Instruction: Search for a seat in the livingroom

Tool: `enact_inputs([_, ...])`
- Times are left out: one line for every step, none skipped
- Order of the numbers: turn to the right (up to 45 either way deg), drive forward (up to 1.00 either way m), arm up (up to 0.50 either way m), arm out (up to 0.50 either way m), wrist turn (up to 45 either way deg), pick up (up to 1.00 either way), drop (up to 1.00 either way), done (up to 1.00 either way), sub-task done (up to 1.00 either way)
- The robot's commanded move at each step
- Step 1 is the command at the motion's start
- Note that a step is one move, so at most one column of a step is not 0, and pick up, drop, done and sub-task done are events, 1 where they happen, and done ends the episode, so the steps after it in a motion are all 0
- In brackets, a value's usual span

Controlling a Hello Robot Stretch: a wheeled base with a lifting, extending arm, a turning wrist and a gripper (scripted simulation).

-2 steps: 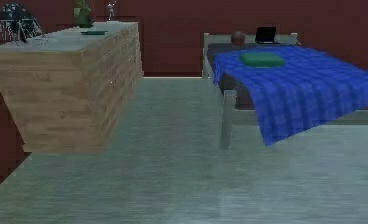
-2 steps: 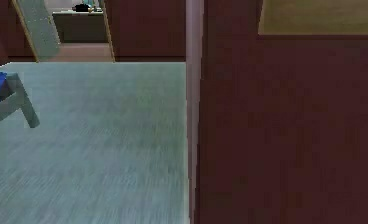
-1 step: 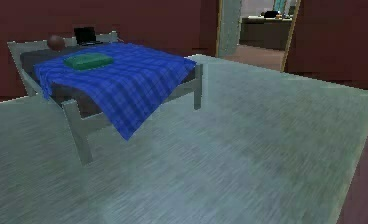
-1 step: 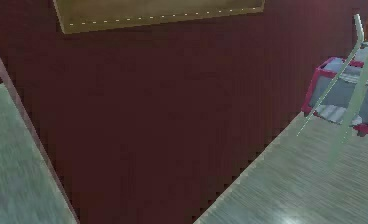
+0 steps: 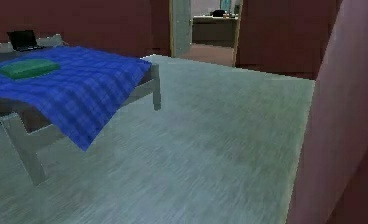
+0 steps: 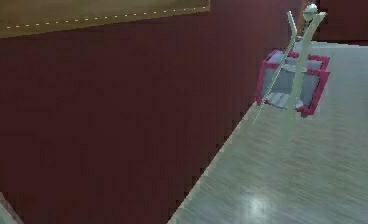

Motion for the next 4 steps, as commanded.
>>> enact_inputs([0.0,0.45,0.0,0.0,0.0,0.0,0.0,0.0,0.0])
enact_inputs([9.0,0.0,0.0,0.0,0.0,0.0,0.0,0.0,0.0])
enact_inputs([0.0,1.0,0.0,0.0,0.0,0.0,0.0,0.0,0.0])
enact_inputs([0.0,1.0,0.0,0.0,0.0,0.0,0.0,0.0,0.0])
